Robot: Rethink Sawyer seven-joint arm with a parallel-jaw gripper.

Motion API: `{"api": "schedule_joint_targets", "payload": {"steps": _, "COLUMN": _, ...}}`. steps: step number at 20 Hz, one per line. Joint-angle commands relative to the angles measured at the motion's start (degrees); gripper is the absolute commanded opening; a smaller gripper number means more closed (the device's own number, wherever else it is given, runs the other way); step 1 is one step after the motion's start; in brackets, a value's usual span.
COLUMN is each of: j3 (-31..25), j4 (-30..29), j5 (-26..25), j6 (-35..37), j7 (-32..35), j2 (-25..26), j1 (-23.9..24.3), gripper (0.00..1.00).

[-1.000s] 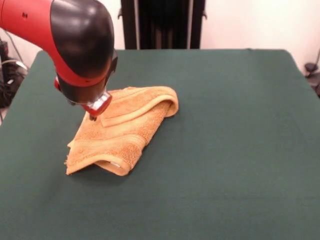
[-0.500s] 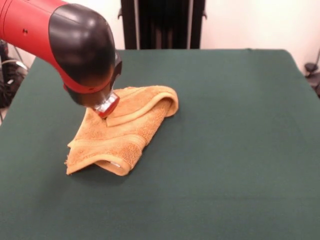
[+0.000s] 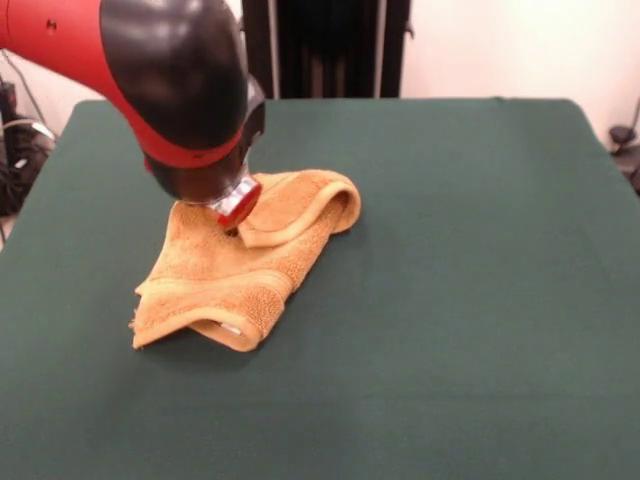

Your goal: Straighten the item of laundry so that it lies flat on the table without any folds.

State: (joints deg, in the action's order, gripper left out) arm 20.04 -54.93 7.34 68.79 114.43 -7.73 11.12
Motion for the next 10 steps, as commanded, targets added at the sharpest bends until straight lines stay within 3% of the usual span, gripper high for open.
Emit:
{"api": "schedule_joint_targets", "payload": {"steps": 1, "j3": -6.61, "j4": -5.7, "j5": 6.14, "j6": 4.27, "j7": 15.95, "j2": -2.0, "j1": -4.57, "gripper": 1.0}}
{"api": "schedule_joint_targets", "payload": {"steps": 10, "j3": -5.46, "j4": -3.87, "j5": 8.1, "j6": 5.77, "j7": 16.7, "j2": 0.36, "j1": -5.84, "gripper": 1.0}}
